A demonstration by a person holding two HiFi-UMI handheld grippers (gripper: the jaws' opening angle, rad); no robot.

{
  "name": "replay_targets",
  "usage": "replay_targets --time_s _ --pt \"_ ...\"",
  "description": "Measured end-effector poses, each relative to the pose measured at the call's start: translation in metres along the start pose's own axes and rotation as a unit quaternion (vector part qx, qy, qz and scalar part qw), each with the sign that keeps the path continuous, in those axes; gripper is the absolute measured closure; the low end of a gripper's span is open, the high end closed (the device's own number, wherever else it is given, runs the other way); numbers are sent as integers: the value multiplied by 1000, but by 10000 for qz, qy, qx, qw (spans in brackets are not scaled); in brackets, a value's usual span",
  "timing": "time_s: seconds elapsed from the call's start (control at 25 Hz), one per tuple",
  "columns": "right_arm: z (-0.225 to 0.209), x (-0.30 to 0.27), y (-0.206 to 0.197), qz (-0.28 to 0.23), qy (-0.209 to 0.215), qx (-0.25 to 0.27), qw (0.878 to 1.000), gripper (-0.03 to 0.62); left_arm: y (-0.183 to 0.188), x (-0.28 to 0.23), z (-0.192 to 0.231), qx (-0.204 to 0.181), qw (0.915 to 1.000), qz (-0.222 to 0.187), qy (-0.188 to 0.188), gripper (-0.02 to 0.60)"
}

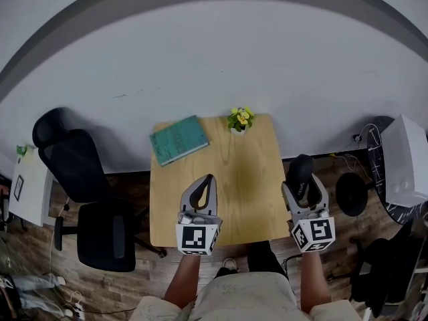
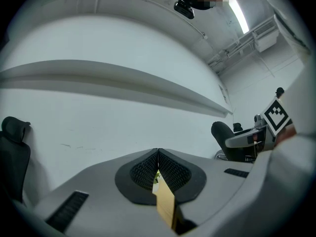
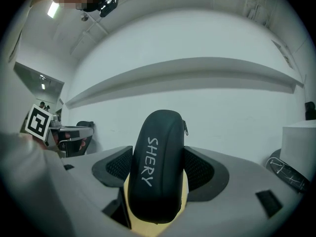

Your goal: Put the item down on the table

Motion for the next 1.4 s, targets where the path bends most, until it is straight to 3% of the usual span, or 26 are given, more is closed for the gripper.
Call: replay_targets --time_s 0.28,0.52,0.8,1.28,1.4 --pt "6 -28 -56 809 320 -18 9962 261 -25 0 2 49 9997 205 155 574" --pt "22 -44 -116 1686 631 -31 9837 260 -50 9 5 146 9983 505 241 574" --pt "37 -48 -205 3293 942 389 9387 261 -66 13 3 229 9972 655 262 574" --pt "39 -45 -275 4564 1245 284 8805 260 -91 17 2 442 9926 1065 384 574" --pt "40 -46 -278 4697 1263 396 8728 260 -91 15 6 435 9940 914 421 574"
Point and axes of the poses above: the fingertips, and each gripper's own axes: x backward along the fingers, z to its left, y out of its top, the point moved 1 cm from there along x, backward along the fingers, and after that the axes turned 3 degrees about y, right-handed, at the moved point
